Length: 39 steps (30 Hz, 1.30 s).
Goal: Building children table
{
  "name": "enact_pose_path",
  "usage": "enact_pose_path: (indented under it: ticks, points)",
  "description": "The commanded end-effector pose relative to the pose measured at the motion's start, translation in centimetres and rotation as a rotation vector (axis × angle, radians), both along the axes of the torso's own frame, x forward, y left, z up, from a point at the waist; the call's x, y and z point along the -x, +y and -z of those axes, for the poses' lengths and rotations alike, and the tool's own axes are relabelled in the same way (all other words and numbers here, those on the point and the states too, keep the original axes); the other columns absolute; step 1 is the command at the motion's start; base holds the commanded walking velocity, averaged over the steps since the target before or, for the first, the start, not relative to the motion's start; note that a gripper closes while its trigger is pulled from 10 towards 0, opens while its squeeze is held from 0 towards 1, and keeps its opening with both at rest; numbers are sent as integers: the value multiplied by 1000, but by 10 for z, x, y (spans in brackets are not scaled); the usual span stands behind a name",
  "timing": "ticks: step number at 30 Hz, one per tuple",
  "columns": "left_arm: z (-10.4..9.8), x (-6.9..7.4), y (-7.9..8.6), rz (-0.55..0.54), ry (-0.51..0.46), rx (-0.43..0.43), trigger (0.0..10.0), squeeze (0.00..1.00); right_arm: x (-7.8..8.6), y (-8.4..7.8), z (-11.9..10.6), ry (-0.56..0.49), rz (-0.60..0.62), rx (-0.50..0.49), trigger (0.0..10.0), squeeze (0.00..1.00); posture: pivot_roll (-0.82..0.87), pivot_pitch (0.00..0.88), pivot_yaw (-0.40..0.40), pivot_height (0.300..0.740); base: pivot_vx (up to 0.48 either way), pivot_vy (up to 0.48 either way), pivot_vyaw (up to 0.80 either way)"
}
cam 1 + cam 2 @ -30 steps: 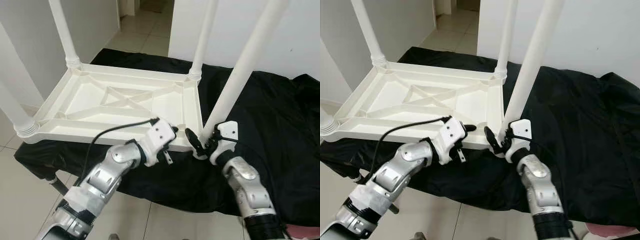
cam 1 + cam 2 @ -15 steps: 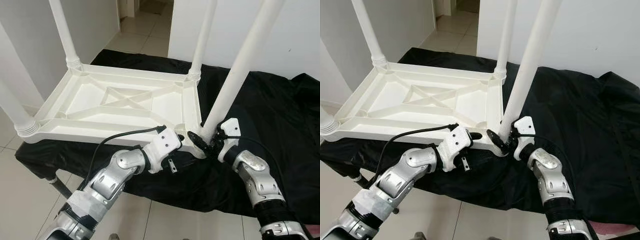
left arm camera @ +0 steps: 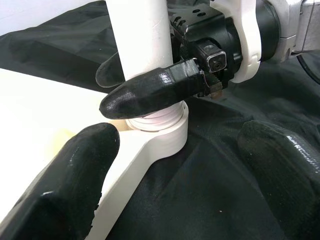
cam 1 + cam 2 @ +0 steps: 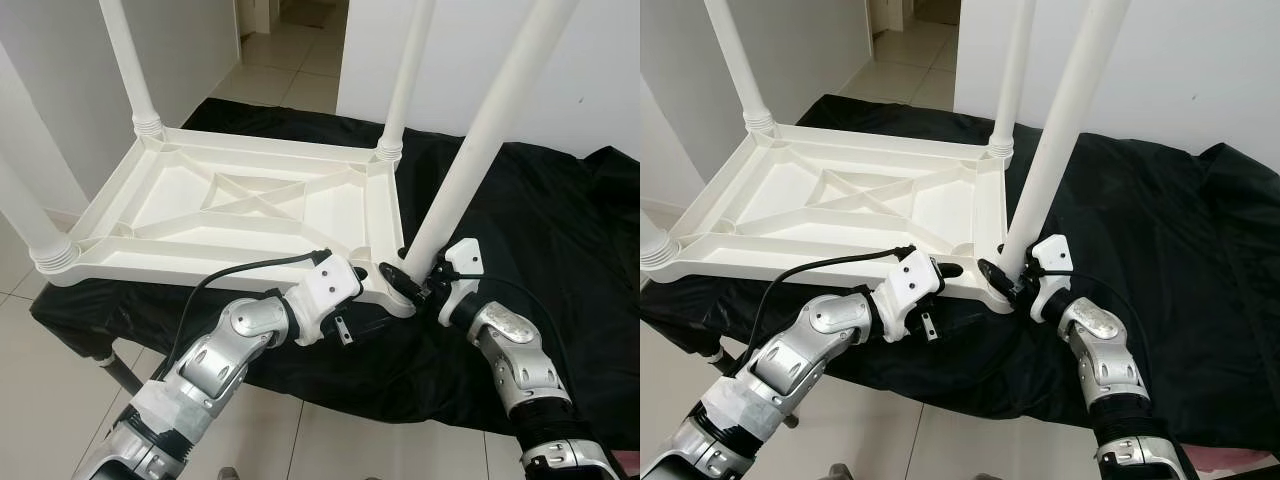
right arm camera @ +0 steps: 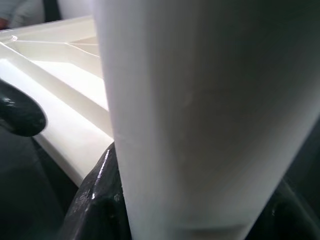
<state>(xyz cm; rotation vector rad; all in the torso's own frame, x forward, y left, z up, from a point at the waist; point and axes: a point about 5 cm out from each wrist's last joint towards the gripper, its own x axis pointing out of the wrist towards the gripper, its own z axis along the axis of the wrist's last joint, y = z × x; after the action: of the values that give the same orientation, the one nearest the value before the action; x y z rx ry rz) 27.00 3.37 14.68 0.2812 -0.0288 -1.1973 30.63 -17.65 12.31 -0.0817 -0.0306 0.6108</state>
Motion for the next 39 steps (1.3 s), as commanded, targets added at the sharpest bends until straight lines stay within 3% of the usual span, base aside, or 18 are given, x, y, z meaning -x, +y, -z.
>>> enact_pose_path:
  ticks: [1,8,10,14,16,17,21,25,37,38,39]
  points:
    - [2,3,-1,90,24,-23,10000,0,0,0,2,14,48,27,10000,0,-54,0,-33,740,0,0,0]
    - [4,2,1,76,26,-26,10000,0,5,12,2,23,117,-7,10000,0,-54,0,-40,740,0,0,0]
    - [3,2,2,68,29,-17,10000,0,9,20,2,33,277,-66,10000,0,-52,0,-43,740,0,0,0]
    - [3,2,2,66,30,-14,10000,0,12,23,2,31,356,-75,10000,0,-57,0,-42,740,0,0,0]
    - [3,3,1,69,32,-13,10000,0,17,26,5,24,525,-88,10000,0,-57,0,-43,740,0,0,0]
    - [3,3,1,69,32,-13,10000,0,17,26,5,24,525,-88,10000,0,-57,0,-43,740,0,0,0]
    - [4,3,0,70,32,-12,10000,0,24,38,10,42,743,-134,10000,0,-52,0,-44,740,0,0,0]
    - [4,3,0,70,34,-10,10000,0,26,50,9,51,730,-136,10000,0,-52,0,-42,740,0,0,0]
    - [5,3,1,68,28,-20,10000,0,23,49,5,43,734,-146,10000,8,-46,0,-45,740,0,0,0]
    - [5,3,1,69,28,-22,10000,0,24,48,4,32,747,-155,10000,1000,-47,0,-44,740,0,0,0]
    - [5,3,1,69,28,-22,10000,0,24,46,3,22,756,-161,10000,1000,-47,0,-44,740,0,0,0]
